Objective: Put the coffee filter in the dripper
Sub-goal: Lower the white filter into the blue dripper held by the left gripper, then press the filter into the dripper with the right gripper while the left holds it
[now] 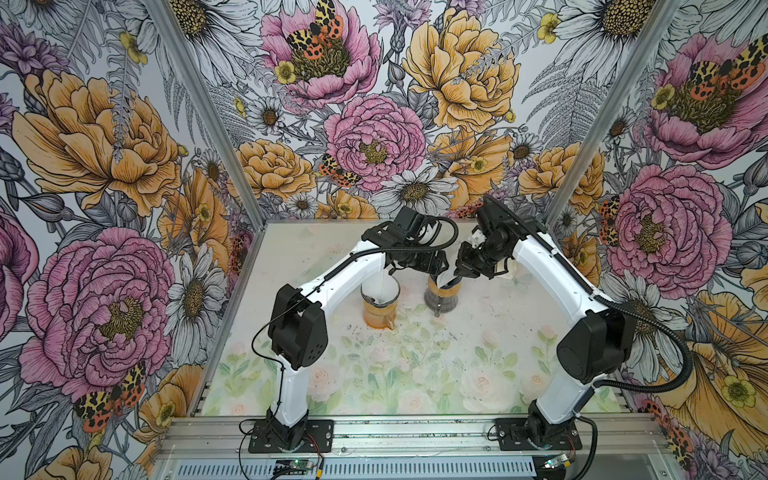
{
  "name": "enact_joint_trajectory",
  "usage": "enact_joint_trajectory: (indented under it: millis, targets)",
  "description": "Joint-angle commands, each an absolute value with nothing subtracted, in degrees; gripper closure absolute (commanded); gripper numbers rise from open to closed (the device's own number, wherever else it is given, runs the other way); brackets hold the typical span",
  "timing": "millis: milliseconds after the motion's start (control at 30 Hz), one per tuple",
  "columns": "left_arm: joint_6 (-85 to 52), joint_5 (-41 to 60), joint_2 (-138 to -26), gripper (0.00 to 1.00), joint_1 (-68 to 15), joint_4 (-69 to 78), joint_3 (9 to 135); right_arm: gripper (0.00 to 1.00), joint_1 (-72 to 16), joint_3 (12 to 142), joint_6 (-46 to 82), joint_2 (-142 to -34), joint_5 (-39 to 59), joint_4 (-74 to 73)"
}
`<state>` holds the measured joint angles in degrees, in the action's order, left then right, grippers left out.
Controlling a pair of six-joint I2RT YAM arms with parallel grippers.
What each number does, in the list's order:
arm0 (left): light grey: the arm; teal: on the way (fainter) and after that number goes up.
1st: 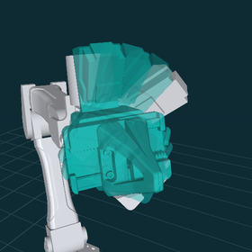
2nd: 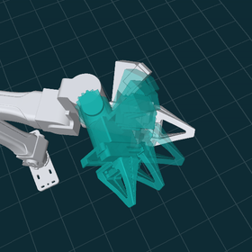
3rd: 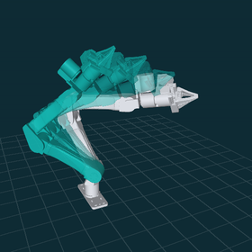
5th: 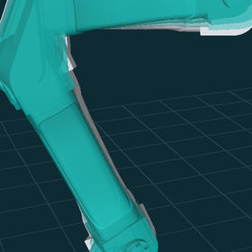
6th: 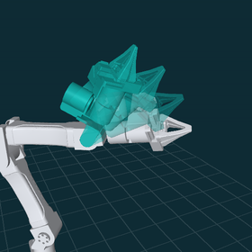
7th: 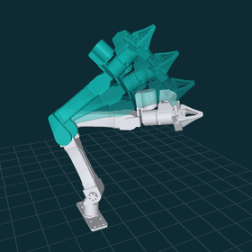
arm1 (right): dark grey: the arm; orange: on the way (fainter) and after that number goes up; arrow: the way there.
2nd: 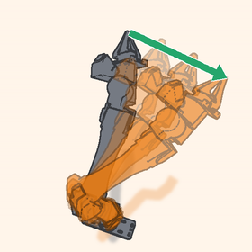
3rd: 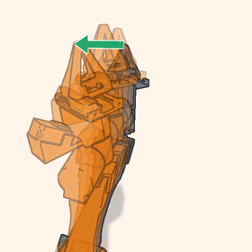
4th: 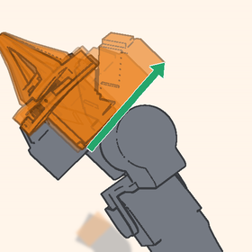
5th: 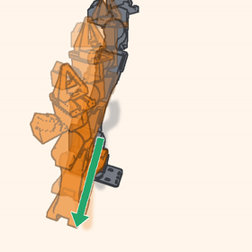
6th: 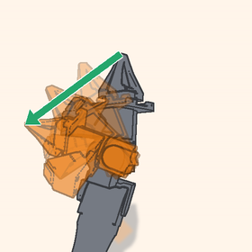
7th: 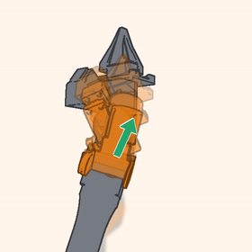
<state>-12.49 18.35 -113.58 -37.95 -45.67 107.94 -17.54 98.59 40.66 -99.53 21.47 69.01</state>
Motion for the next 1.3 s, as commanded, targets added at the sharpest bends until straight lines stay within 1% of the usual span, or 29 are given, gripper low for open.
enact_joint_trajectory:
  millis: [0, 233, 400, 467, 867, 1133, 1267]
  targets:
    - [-13.7, 16.9, -115.8, 0.12, -37.4, -46.5, 109.7, 0.93, -17.0, 99.5, 39.7, -99.6, 20.6, 69.3]
    - [-13.7, 17.2, -117.8, 0.13, -36.7, -47.3, 111.4, 0.86, -17.1, 100.4, 38.5, -100.6, 19.5, 69.8]
    - [-13.4, 17.6, -118.5, 0.13, -36.4, -47.8, 112.3, 0.72, -17.1, 101.1, 38.0, -100.4, 15.9, 70.3]
    - [-13.2, 17.8, -119.0, 0.13, -36.3, -48.1, 112.9, 0.7, -17.1, 101.3, 37.6, -100.7, 14.8, 70.5]
    - [-12.4, 18.1, -120.6, 0.13, -35.7, -49.9, 114.5, 0.66, -17.1, 103.0, 35.5, -104.6, 11.3, 70.7]
    - [-12.5, 18.3, -121.4, 0.14, -35.6, -50.1, 114.2, 0.62, -17.1, 104.3, 34.5, -106.9, 9.9, 70.7]
    - [-12.5, 18.6, -121.9, 0.14, -35.5, -50.1, 114.2, 0.62, -17.1, 104.2, 34.0, -107.8, 9.1, 70.6]
